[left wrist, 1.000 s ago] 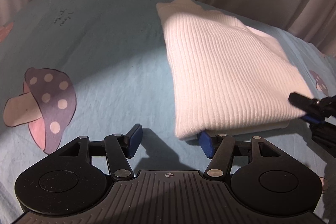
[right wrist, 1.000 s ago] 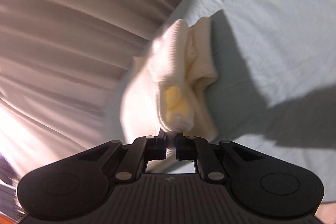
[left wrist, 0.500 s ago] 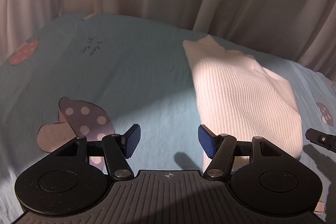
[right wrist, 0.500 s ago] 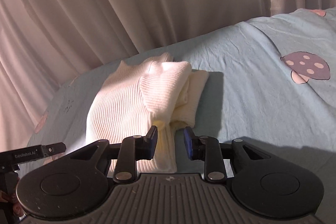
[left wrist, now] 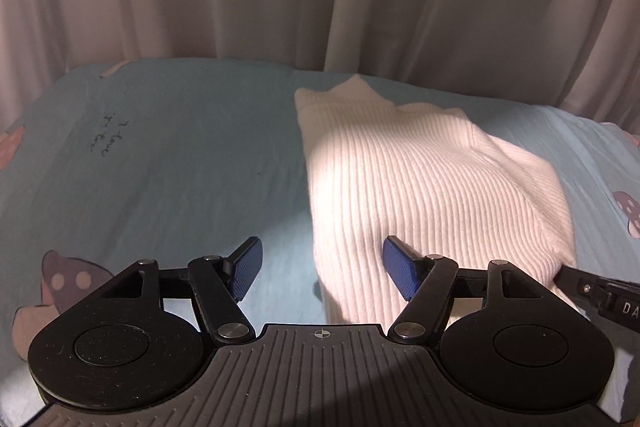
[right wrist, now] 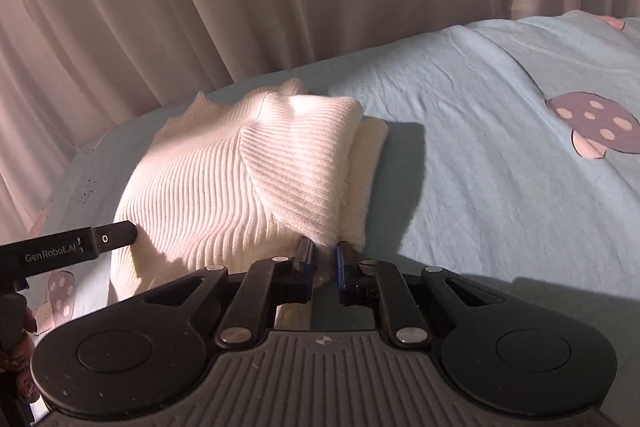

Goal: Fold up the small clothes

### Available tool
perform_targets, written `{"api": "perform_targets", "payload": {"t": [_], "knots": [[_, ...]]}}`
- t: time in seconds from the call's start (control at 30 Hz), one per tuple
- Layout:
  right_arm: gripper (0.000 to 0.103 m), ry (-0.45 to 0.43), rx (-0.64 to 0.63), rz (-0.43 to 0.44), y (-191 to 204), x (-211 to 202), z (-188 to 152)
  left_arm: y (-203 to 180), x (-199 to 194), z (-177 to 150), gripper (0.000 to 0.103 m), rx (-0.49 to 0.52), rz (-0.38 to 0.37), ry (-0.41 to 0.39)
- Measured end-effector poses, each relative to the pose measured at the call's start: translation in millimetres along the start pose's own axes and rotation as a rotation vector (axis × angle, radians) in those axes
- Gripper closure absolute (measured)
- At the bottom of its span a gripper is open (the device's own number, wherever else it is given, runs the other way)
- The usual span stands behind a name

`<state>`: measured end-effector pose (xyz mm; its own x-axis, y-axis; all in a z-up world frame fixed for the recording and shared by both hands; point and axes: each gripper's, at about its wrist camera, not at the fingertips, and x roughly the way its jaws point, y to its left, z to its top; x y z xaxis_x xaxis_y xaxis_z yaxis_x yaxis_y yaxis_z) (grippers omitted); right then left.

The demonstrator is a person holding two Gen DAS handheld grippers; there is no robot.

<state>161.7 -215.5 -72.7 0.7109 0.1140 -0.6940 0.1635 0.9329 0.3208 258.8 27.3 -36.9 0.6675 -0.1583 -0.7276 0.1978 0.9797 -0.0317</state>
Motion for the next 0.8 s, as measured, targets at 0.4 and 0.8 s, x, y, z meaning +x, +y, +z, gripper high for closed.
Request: {"api": "perform_targets", "payload": {"t": [0.4,0.8], "knots": [[0.090,-0.161,-0.055,0.085,18,-43,23,1,-4,6,0.031,-0.035,-0.005,0.010],[0.091,0.029,-0.272,0.010,49,-29,-12,-12,-13,-20,0.024,0.045,0.035,0.056]]}}
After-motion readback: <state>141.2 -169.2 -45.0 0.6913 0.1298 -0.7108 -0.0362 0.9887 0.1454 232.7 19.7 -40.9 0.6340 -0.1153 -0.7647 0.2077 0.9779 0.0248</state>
